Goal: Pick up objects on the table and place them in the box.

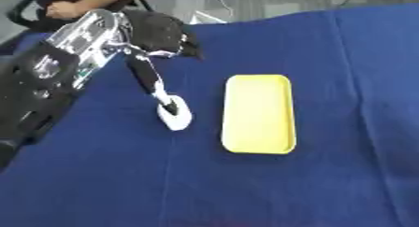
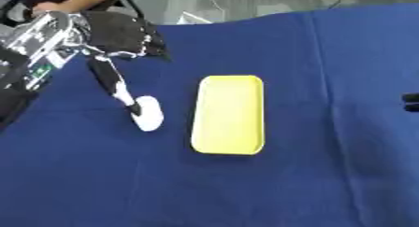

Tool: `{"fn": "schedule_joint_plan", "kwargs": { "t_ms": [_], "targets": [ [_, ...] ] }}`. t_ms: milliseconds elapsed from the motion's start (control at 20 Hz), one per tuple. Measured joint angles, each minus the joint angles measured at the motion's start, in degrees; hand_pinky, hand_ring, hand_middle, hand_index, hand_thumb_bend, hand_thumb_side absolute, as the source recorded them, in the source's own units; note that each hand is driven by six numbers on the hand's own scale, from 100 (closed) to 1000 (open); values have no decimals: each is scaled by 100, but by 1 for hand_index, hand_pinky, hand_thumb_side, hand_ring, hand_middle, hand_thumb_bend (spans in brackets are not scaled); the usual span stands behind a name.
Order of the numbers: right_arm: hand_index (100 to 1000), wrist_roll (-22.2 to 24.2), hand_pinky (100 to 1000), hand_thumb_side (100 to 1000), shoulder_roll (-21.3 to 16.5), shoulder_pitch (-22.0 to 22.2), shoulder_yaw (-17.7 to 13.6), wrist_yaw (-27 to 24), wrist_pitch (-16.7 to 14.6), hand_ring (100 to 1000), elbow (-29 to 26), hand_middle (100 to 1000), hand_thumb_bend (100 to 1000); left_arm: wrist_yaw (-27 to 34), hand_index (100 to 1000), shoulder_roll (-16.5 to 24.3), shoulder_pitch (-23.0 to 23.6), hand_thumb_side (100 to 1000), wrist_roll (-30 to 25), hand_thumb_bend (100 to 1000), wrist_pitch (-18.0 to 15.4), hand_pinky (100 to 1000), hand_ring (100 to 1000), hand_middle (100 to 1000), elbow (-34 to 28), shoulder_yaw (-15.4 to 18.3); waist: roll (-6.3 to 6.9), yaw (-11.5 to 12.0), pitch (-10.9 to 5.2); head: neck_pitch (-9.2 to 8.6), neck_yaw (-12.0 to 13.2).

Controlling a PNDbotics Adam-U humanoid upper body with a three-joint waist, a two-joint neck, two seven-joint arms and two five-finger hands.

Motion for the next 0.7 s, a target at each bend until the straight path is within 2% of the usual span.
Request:
{"fn": "schedule_joint_plan", "kwargs": {
  "t_ms": [300, 700],
  "targets": [
    [971, 1, 671, 790, 0, -1, 0, 0, 0, 688, 0, 886, 307, 530, 953, -2, 7, 978, -200, 878, 200, 876, 886, 836, 232, 88, -4, 5, 4, -1, 0],
    [971, 1, 671, 790, 0, -1, 0, -1, -1, 688, 0, 886, 305, 668, 946, -1, 8, 934, -302, 875, 302, 874, 882, 830, 191, 86, -6, 5, 5, -2, 0]
  ]
}}
